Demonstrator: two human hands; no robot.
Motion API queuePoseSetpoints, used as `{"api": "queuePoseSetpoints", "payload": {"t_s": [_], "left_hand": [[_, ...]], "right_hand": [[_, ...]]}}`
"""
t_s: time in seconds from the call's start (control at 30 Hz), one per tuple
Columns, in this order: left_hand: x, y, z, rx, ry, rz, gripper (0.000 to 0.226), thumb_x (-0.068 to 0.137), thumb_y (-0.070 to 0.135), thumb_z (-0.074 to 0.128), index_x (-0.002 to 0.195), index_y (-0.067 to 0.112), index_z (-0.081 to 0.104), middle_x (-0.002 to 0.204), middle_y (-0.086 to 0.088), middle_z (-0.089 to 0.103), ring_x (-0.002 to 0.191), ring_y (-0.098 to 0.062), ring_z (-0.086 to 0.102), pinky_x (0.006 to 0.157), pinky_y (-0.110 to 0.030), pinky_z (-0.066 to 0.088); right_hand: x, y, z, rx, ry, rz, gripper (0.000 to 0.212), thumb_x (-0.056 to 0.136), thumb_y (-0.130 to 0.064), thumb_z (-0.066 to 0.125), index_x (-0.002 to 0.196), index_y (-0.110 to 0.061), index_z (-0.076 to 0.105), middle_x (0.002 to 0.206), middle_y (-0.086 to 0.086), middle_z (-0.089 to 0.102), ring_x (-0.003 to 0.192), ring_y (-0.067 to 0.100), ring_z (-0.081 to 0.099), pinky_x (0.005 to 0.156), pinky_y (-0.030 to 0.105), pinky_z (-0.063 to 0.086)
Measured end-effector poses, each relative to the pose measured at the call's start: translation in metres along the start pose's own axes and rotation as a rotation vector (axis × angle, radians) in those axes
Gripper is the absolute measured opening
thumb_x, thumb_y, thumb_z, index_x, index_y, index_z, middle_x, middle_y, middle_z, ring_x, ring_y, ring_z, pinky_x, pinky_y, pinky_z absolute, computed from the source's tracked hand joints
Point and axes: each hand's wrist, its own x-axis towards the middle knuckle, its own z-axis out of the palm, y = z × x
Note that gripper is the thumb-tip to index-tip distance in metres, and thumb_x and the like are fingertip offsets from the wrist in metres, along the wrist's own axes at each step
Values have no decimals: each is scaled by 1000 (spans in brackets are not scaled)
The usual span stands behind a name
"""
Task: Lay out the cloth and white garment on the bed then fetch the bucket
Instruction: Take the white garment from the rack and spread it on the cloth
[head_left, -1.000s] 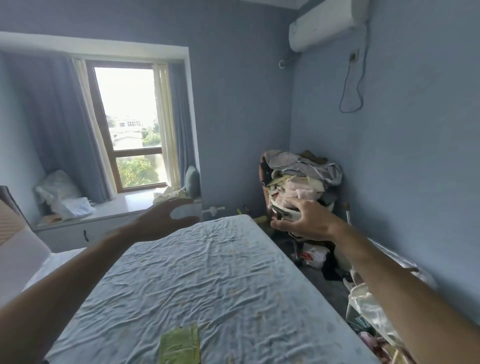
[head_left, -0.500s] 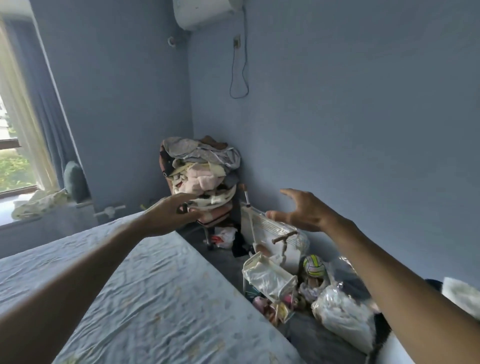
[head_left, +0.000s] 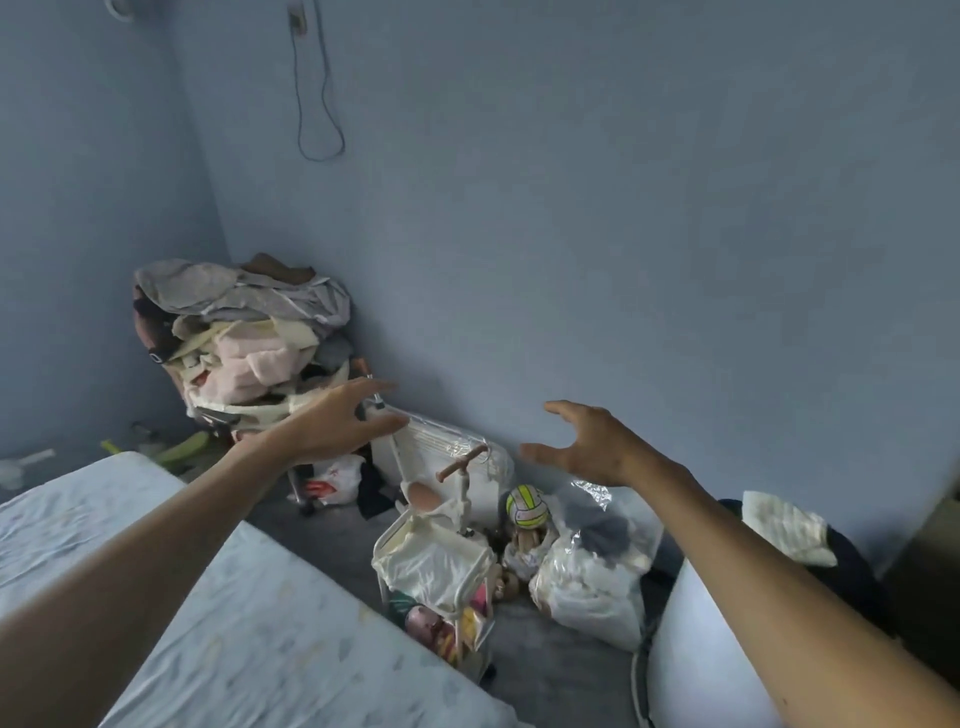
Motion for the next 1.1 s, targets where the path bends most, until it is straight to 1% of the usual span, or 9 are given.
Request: {"api": "queuePoseSetpoints", "payload": {"t_s": [0.2, 0.33, 0.47, 0.57, 0.63, 0.8, 0.93, 1.03, 1.1], "left_hand": [[94, -34, 20, 6, -18, 25, 84, 84, 82, 57, 153, 35, 50, 158, 4, 52, 139, -20, 55, 114, -39, 43], [146, -64, 44, -31, -69, 21, 72, 92, 63, 67, 154, 31, 50, 159, 3, 51, 143, -23, 51, 119, -40, 40], [187, -104, 80, -57, -127, -8, 72, 89, 64, 70, 151, 32, 52, 156, 5, 53, 141, -19, 53, 119, -41, 41], [216, -136, 116, -43, -195, -35, 89, 77, 81, 61, 152, 34, 50, 149, 3, 59, 128, -22, 62, 110, -45, 49], [234, -164, 148, -36, -241, -42, 87, 79, 79, 62, 152, 35, 50, 146, 4, 61, 124, -21, 63, 106, -44, 51], [271, -236, 227, -98, -325, -17, 63, 92, 54, 74, 148, 39, 51, 133, 33, 52, 125, -2, 54, 112, -32, 44], [281, -302, 291, -134, -409, -54, 65, 86, 68, 72, 144, 48, 50, 147, 15, 58, 130, -10, 59, 114, -42, 47], [280, -345, 338, -103, -457, -93, 69, 88, 58, 75, 150, 39, 50, 153, 11, 55, 135, -13, 56, 116, -41, 44], [275, -372, 369, -78, -500, -93, 70, 87, 61, 75, 150, 46, 47, 157, 11, 52, 139, -15, 53, 118, -41, 42]], "right_hand": [[81, 23, 12, 18, -13, 21, 116, 67, -90, 64, 160, -27, 37, 167, -5, 37, 151, 16, 39, 122, 43, 35], [133, 39, 32, 43, -50, 52, 112, 69, -86, 68, 159, -27, 37, 165, -4, 39, 150, 16, 40, 122, 43, 37], [183, 57, 68, 48, -105, 95, 107, 73, -81, 70, 158, -26, 39, 162, -1, 45, 146, 19, 47, 118, 40, 40], [218, 73, 109, 73, -151, 139, 102, 73, -79, 72, 156, -26, 44, 154, 0, 55, 137, 20, 55, 112, 38, 46], [239, 88, 145, 81, -169, 175, 98, 74, -79, 72, 154, -27, 47, 146, -3, 60, 132, 20, 58, 108, 35, 47], [281, 124, 243, 192, -251, 251, 90, 75, -73, 75, 151, -30, 50, 143, -8, 59, 131, 15, 57, 109, 36, 47], [301, 155, 332, 228, -316, 361, 72, 67, -86, 68, 118, -36, 56, 114, -13, 61, 103, 11, 61, 100, 38, 54], [310, 168, 391, 258, -345, 400, 88, 71, -80, 67, 142, -29, 56, 135, -8, 63, 122, 17, 63, 101, 36, 53], [314, 174, 427, 294, -330, 448, 88, 78, -73, 70, 150, -25, 51, 144, -6, 58, 134, 18, 56, 106, 33, 47]]}}
